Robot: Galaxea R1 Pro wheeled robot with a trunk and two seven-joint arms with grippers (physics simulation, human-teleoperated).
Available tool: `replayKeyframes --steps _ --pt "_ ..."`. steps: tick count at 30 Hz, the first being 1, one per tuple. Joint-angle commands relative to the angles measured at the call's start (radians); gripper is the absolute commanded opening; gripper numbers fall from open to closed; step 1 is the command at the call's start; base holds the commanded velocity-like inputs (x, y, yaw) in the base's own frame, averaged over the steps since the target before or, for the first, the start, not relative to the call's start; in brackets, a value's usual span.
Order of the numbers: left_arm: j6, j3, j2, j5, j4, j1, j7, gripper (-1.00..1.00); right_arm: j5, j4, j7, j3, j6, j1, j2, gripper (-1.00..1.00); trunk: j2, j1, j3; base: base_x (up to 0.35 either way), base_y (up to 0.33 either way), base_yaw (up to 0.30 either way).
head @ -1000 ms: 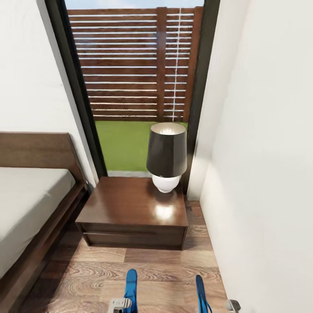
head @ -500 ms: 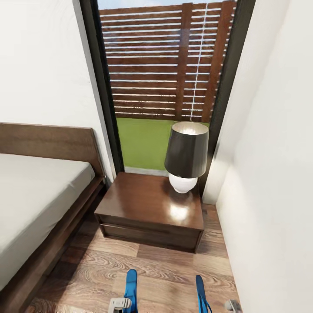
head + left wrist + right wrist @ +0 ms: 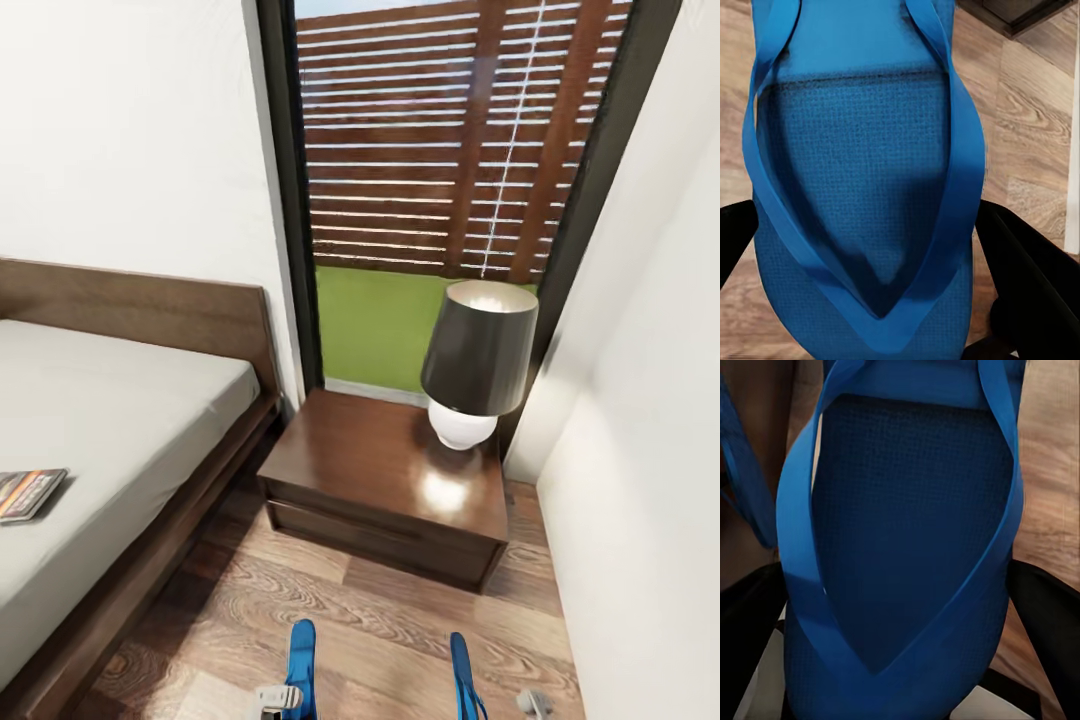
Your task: In the bedroom, move the book from the bed onto either nightstand, and place the two sandals side by side next to the bed.
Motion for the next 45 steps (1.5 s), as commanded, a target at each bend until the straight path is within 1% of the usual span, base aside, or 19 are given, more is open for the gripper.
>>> replayKeyframes --steps 1,27,34,45 --pt "0.001 -0.005 0.001 0.009 0.000 -0.001 -0.001 -1.00 -0.009 -0.001 0.004 0.001 0.011 0.000 0.000 -1.00 0.000 0.000 -0.001 0.000 0.000 0.268" --pt "0.001 -0.004 0.001 0.009 0.000 -0.001 -0.001 -1.00 -0.008 -0.001 0.004 0.001 0.011 0.000 0.000 -1.00 0.000 0.000 -0.019 0.000 0.000 0.268" --pt "0.001 -0.002 0.001 0.009 0.000 -0.001 -0.001 -1.00 -0.008 -0.001 0.004 0.001 0.011 0.000 0.000 -1.00 0.000 0.000 -0.023 -0.181 0.000 0.268" --pt "0.001 0.000 0.002 0.009 0.000 -0.001 -0.001 -1.00 -0.008 -0.001 0.004 0.001 0.011 0.000 0.000 -1.00 0.000 0.000 -0.030 -0.018 0.000 0.268"
